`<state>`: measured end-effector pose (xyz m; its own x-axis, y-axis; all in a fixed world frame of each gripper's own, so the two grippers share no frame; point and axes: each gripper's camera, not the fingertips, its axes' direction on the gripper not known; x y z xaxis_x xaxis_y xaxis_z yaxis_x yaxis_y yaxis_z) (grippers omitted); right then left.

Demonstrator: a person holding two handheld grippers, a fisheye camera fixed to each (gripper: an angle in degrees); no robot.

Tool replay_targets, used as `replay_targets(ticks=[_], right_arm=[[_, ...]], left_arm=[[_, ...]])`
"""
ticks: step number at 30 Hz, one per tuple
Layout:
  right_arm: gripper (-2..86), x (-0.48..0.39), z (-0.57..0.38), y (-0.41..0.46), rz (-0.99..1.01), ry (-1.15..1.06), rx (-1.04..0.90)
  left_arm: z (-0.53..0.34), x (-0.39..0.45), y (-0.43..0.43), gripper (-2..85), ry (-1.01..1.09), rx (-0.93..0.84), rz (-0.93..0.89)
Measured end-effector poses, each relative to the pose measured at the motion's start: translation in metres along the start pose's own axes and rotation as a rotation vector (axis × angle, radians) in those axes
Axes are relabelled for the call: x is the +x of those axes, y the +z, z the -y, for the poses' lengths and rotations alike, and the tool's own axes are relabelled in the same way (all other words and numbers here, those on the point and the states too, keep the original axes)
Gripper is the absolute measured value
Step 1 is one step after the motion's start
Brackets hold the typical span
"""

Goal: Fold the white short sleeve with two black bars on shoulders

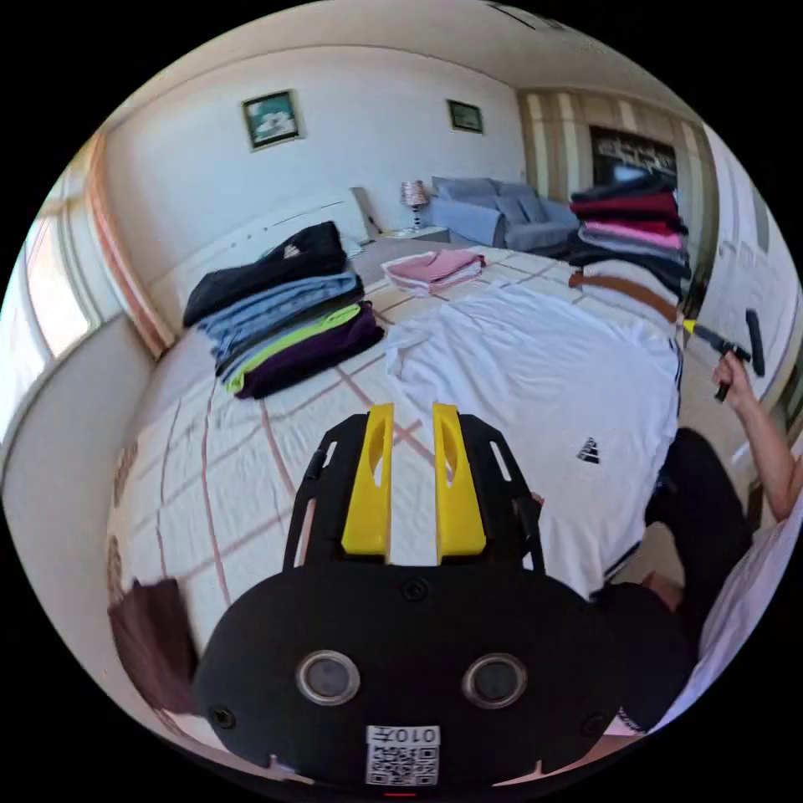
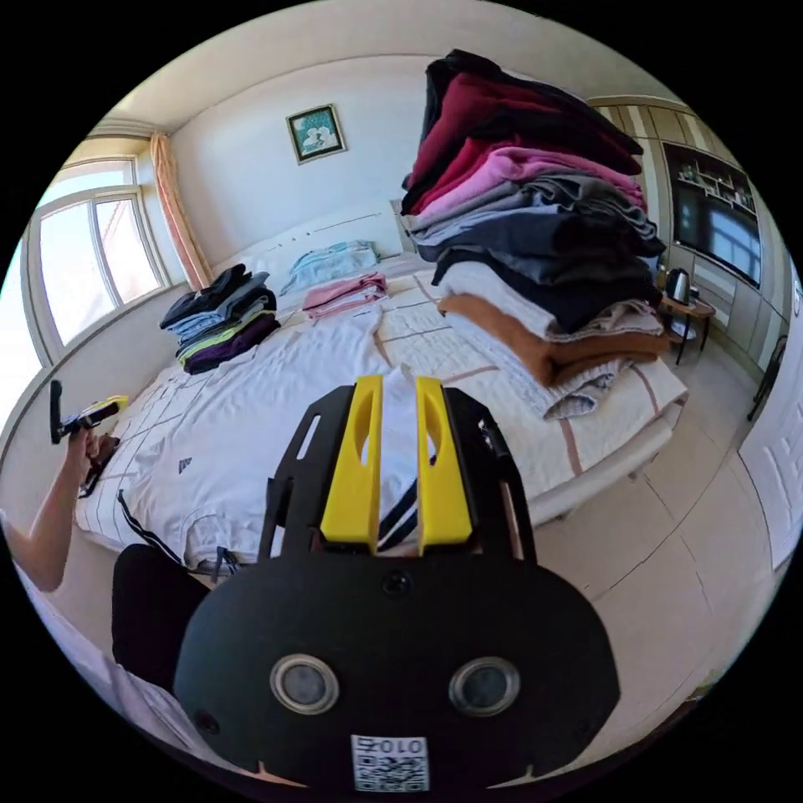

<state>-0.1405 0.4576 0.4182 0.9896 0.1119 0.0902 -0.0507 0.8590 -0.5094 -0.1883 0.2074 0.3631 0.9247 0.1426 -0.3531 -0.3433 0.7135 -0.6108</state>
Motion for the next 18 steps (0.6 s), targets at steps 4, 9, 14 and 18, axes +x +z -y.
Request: replay_targets(ticks=[4, 9, 14, 18], right_arm=[[7.3, -0.034, 0.024, 0.023, 0.157, -0.119, -0.054], [6.1, -0.040, 0.027, 0.026, 0.206, -0.163, -0.019], [5.8, -0.028, 0.018, 0.031, 0.172, -0.136, -0.054], [5.7, -0.027, 0.021, 0.043, 0.196, -0.126, -0.075]], left_arm=[[0.121, 0.047, 0.130, 6.4, 0.327, -0.064, -0.029], [0.181, 0.077, 0.239, 5.3, 0.494, -0.208, -0.041], [0.183, 0.075, 0.281, 1.5, 0.486, -0.280, 0.210], [0.174, 0.008, 0.269, 2.0, 0.116, -0.274, 0.279]])
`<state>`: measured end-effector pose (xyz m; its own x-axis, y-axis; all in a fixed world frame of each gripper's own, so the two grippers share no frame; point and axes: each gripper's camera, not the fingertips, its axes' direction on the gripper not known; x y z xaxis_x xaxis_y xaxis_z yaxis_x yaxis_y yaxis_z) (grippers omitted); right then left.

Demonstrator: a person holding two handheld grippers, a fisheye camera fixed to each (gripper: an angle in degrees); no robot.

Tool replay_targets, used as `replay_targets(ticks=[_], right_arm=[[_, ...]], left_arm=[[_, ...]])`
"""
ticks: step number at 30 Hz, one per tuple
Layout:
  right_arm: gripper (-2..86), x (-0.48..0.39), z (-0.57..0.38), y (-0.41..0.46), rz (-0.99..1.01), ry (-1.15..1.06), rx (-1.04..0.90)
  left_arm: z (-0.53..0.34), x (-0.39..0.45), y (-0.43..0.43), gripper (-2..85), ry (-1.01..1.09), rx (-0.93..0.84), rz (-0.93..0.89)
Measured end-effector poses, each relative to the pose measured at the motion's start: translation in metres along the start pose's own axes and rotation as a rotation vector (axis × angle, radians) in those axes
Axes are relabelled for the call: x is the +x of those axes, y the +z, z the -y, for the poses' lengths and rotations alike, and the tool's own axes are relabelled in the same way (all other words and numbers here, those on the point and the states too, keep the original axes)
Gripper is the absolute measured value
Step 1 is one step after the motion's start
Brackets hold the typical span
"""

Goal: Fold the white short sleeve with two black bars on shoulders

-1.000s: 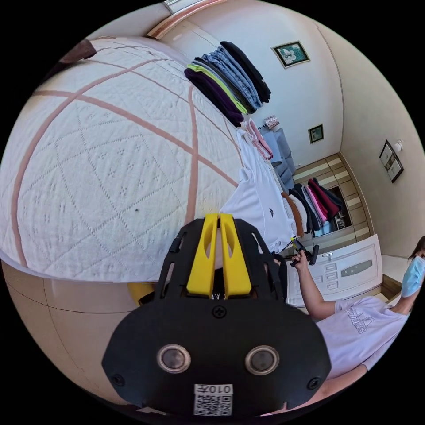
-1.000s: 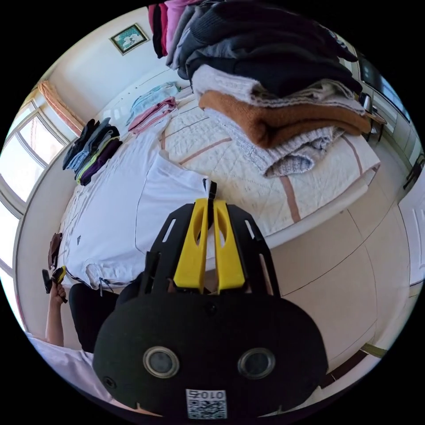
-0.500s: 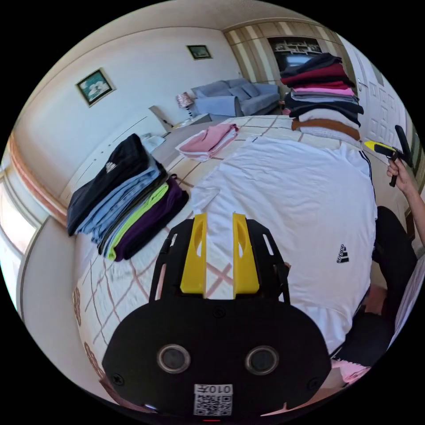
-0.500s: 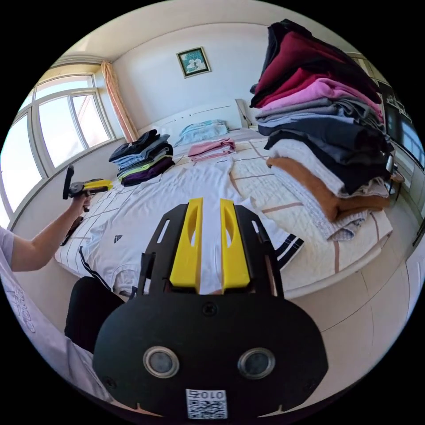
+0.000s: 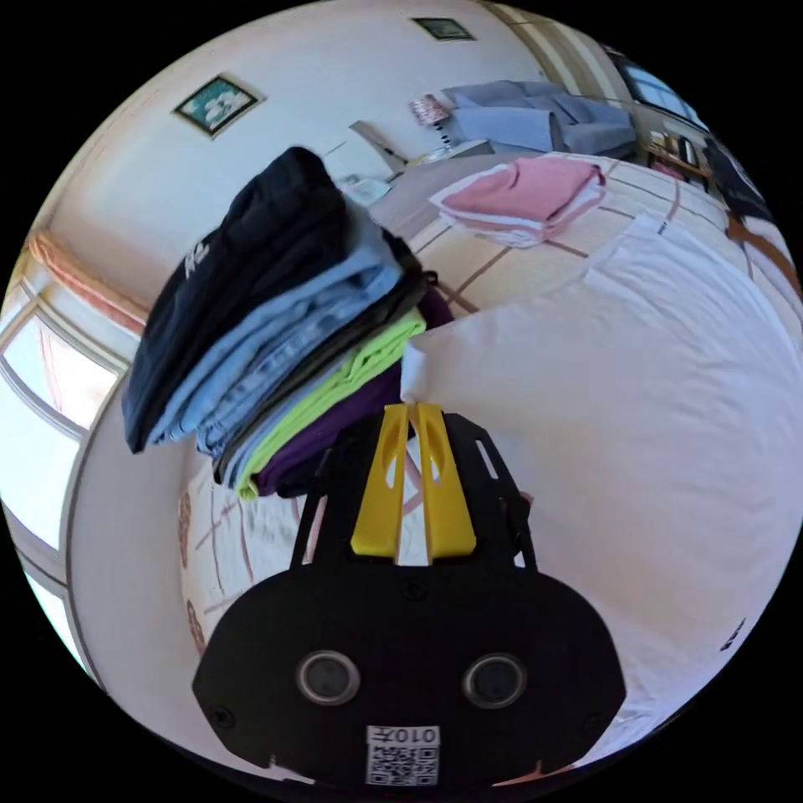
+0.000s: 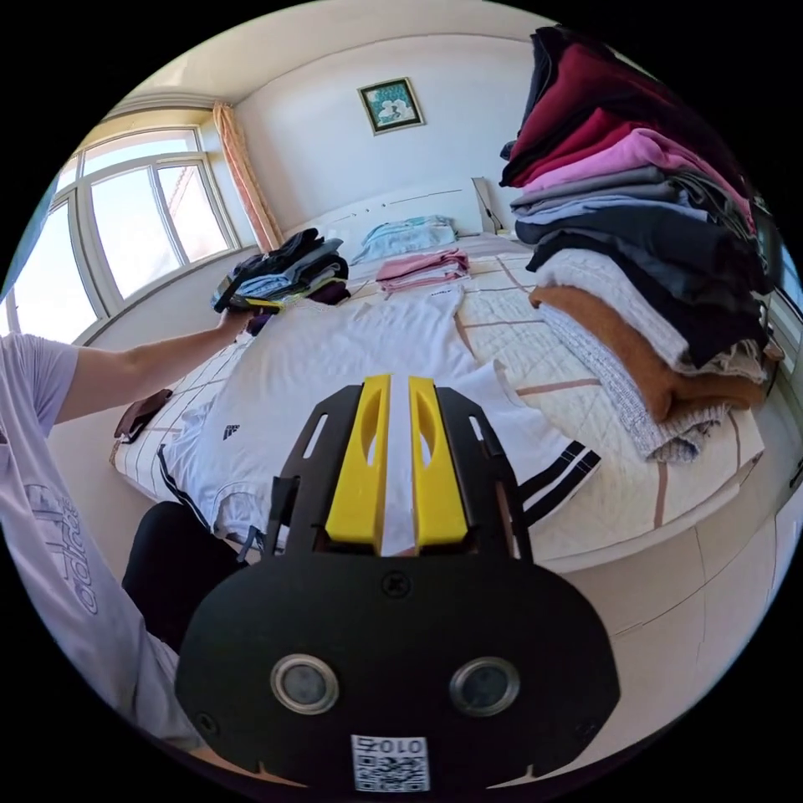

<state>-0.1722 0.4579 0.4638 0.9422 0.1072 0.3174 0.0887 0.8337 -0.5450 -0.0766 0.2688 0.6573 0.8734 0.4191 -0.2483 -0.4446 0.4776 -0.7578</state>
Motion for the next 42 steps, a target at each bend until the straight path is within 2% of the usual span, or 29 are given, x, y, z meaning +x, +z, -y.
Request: replay_targets(ticks=[2, 3, 5, 6, 7, 8, 10, 13, 16, 18, 20, 24, 27, 29, 33, 38, 42], right_arm=[[5.6, 0.000, 0.005, 0.006, 0.017, 0.003, 0.001], [5.6, -0.001, 0.008, 0.010, 0.028, 0.005, -0.010], [5.6, -0.003, 0.013, 0.014, 0.043, -0.007, -0.018], [5.6, -0.005, 0.014, 0.015, 0.042, -0.014, -0.021], [5.6, -0.007, 0.015, 0.015, 0.041, -0.019, -0.026], [5.6, -0.010, 0.016, 0.017, 0.049, -0.033, -0.044], [5.6, -0.017, 0.016, 0.024, 0.095, -0.056, -0.083], [5.9, -0.036, 0.014, 0.043, 0.198, -0.097, -0.173], [6.2, -0.063, 0.013, 0.063, 0.303, -0.140, -0.248], [6.6, -0.089, 0.015, 0.081, 0.381, -0.171, -0.303], [7.0, -0.112, 0.015, 0.093, 0.418, -0.219, -0.346], [7.8, -0.168, 0.008, 0.109, 0.482, -0.340, -0.426], [7.9, -0.192, 0.003, 0.105, 0.497, -0.385, -0.440], [7.7, -0.197, 0.003, 0.097, 0.498, -0.397, -0.420], [7.6, -0.195, 0.007, 0.085, 0.451, -0.418, -0.407], [7.4, -0.177, 0.015, 0.075, 0.431, -0.389, -0.376], [9.2, -0.161, 0.012, 0.087, 0.312, -0.401, -0.422]], left_arm=[[-0.028, -0.029, 0.025, 3.2, -0.153, -0.139, -0.034], [-0.038, -0.035, 0.028, 3.4, -0.189, -0.136, -0.070], [-0.080, -0.061, 0.032, 4.3, -0.326, -0.142, -0.303], [-0.093, -0.065, 0.025, 4.5, -0.357, -0.120, -0.328], [-0.122, -0.067, -0.002, 4.7, -0.388, -0.019, -0.356], [-0.152, -0.063, -0.033, 4.9, -0.387, 0.062, -0.368], [-0.200, -0.046, -0.080, 5.5, -0.353, 0.083, -0.361], [-0.293, -0.010, -0.151, 6.6, -0.342, 0.060, -0.285], [-0.379, 0.014, -0.189, 8.1, -0.392, -0.056, -0.187], [-0.427, 0.010, -0.196, 8.8, -0.477, -0.092, -0.240], [-0.479, -0.007, -0.201, 9.8, -0.624, -0.088, -0.367], [-0.517, -0.030, -0.200, 11.6, -0.726, -0.067, -0.441], [-0.528, -0.049, -0.186, 11.8, -0.807, -0.035, -0.601], [-0.533, -0.056, -0.175, 11.3, -0.868, -0.013, -0.725], [-0.538, -0.052, -0.162, 9.2, -0.909, 0.007, -0.820], [-0.547, -0.068, -0.178, 2.7, -0.952, 0.103, -0.669], [-0.553, -0.075, -0.192, 1.9, -0.905, 0.107, -0.611]])
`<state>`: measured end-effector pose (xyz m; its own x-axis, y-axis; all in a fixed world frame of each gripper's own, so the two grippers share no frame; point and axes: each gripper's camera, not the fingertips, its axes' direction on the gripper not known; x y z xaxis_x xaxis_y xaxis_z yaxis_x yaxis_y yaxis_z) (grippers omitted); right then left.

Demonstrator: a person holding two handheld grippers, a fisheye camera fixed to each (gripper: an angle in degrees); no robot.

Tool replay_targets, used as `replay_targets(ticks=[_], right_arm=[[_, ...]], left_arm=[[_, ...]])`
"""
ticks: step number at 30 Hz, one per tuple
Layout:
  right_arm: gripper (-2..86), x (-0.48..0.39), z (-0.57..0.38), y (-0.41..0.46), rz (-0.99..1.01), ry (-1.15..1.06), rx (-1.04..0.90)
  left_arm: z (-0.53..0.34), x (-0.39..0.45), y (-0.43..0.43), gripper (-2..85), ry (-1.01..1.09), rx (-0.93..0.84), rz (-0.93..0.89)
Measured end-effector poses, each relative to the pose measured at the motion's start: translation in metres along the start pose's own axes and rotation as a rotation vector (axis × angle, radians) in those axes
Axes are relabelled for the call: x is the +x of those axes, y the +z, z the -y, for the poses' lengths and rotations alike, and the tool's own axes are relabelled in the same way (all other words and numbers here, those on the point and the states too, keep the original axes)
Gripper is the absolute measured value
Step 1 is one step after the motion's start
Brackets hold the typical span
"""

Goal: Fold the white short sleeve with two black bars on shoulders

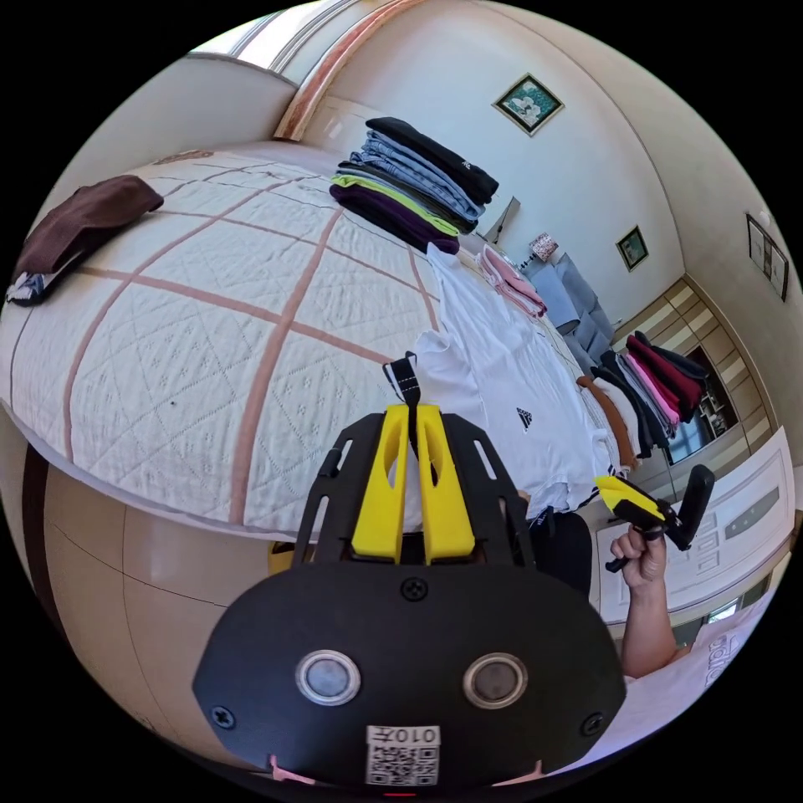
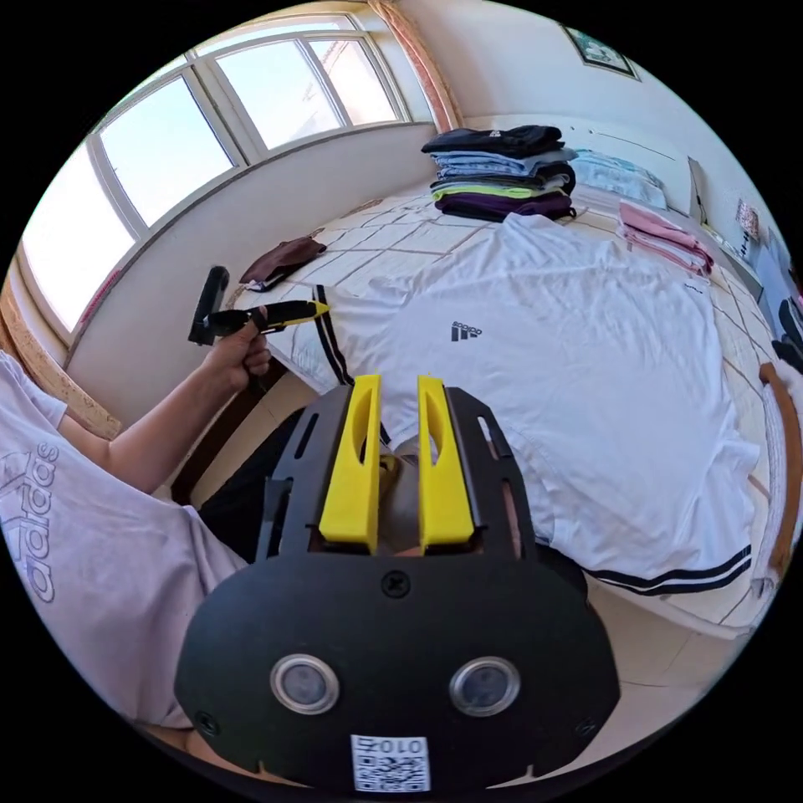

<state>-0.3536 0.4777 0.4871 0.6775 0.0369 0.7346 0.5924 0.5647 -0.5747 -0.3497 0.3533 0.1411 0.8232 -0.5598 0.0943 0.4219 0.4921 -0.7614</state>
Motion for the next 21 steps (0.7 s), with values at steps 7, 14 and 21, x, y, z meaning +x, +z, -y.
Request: replay_targets(ticks=[7, 14, 21], right_arm=[[11.0, 0.108, -0.082, -0.051, -0.185, 0.393, 0.074], [11.5, 0.205, -0.207, -0.065, -0.003, 0.821, 0.263], [9.8, 0.248, -0.213, -0.025, 0.156, 0.865, 0.242]], left_arm=[[-0.021, -0.068, -0.029, 7.4, -0.116, 0.001, -0.163], [-0.026, -0.063, -0.009, 11.8, -0.103, -0.137, -0.271], [-0.013, -0.055, -0.015, 11.5, -0.099, -0.175, -0.211]])
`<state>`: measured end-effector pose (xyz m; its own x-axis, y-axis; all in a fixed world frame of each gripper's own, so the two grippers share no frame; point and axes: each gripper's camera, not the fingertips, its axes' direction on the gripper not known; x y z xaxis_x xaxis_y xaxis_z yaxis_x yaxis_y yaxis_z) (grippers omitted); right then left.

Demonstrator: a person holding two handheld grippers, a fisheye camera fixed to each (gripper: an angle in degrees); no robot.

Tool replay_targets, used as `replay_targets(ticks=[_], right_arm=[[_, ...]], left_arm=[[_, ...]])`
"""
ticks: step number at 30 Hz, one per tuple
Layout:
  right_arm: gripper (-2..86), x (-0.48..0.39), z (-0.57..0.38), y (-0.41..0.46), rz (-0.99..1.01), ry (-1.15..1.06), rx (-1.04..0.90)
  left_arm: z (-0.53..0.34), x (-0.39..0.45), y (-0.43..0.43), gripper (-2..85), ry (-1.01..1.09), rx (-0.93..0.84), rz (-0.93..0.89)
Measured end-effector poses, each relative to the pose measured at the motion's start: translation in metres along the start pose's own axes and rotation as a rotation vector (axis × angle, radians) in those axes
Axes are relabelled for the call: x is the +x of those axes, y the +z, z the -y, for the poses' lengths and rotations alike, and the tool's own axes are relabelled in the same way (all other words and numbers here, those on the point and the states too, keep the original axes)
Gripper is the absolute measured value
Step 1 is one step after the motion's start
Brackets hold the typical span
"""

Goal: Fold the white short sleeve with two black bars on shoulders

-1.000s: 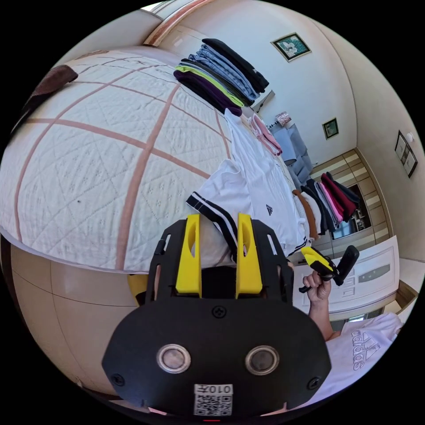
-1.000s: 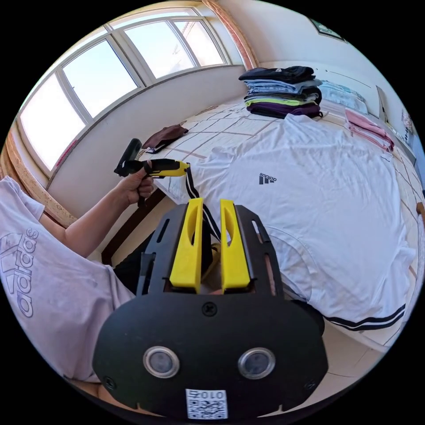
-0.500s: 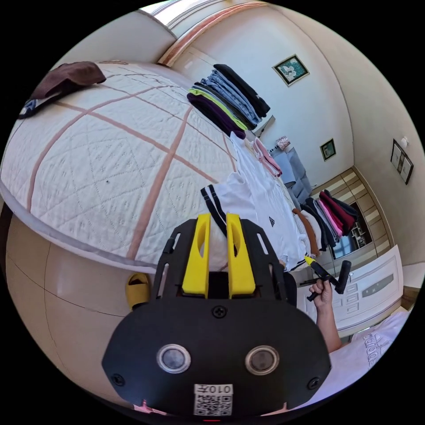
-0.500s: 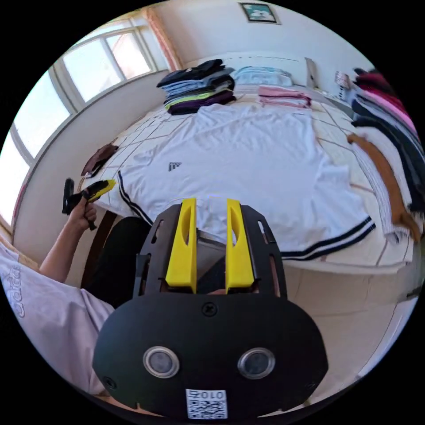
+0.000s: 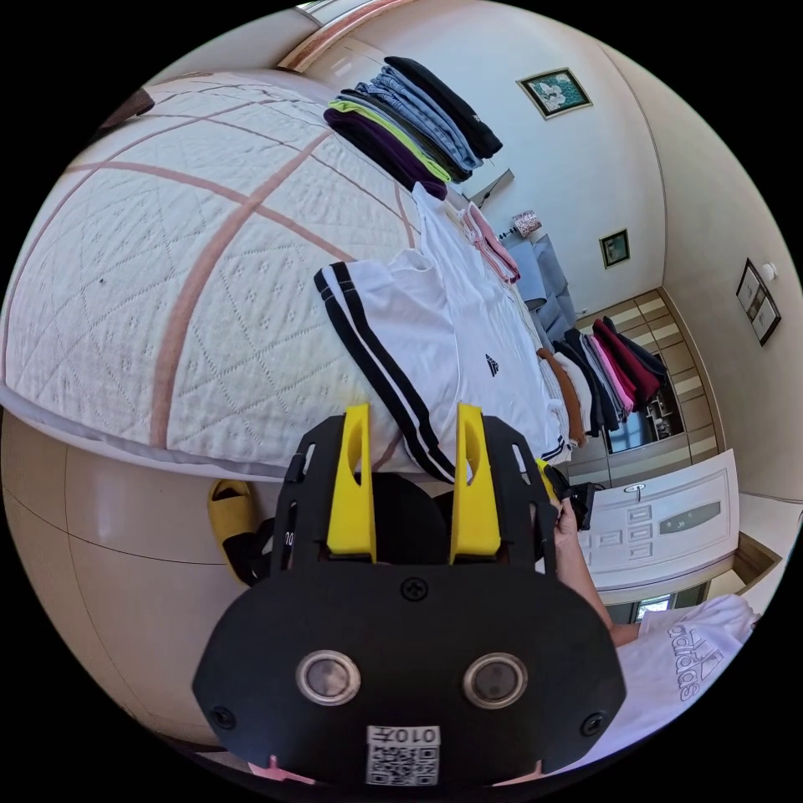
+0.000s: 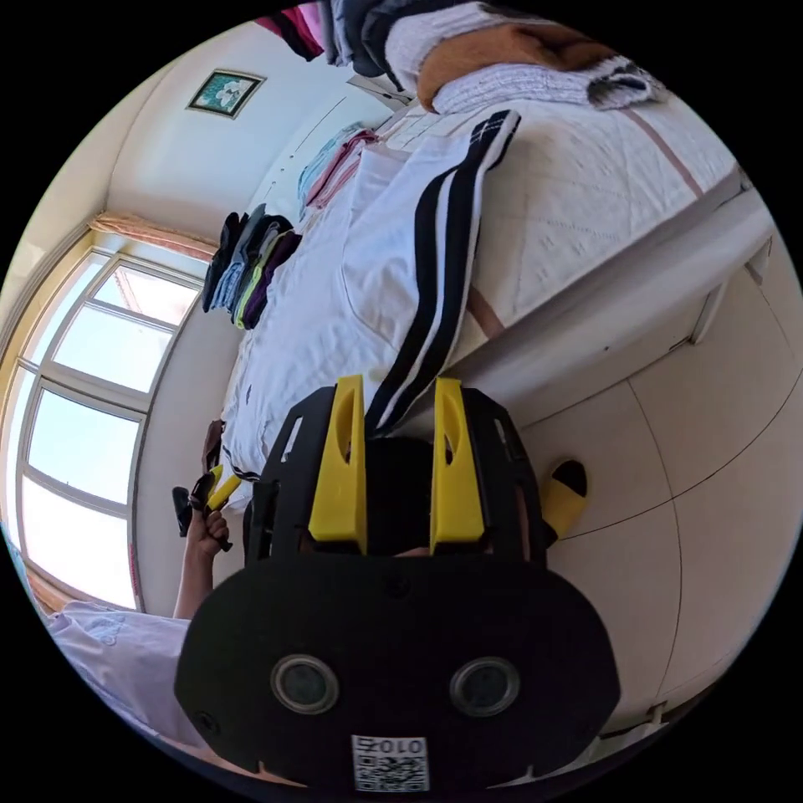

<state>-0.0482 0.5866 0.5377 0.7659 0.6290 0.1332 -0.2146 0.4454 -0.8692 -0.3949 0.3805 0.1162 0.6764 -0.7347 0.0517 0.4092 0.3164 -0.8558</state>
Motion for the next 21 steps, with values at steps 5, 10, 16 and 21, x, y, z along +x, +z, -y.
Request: replay_targets(ticks=[5, 10, 16, 21], right_arm=[[4.8, -0.018, 0.003, 0.002, -0.105, 0.015, -0.053], [4.0, -0.035, -0.001, -0.046, -0.025, -0.095, -0.057], [3.8, -0.066, -0.004, -0.077, -0.108, -0.200, -0.106], [3.7, -0.045, 0.003, -0.044, -0.237, -0.161, -0.190]], left_arm=[[-0.001, 0.005, 0.010, 4.5, -0.005, -0.055, -0.016], [0.001, 0.004, 0.012, 0.8, 0.010, -0.050, -0.073], [-0.004, 0.004, -0.022, 0.0, 0.048, -0.072, -0.108], [-0.015, -0.015, -0.007, -0.1, 0.005, -0.121, -0.106]])
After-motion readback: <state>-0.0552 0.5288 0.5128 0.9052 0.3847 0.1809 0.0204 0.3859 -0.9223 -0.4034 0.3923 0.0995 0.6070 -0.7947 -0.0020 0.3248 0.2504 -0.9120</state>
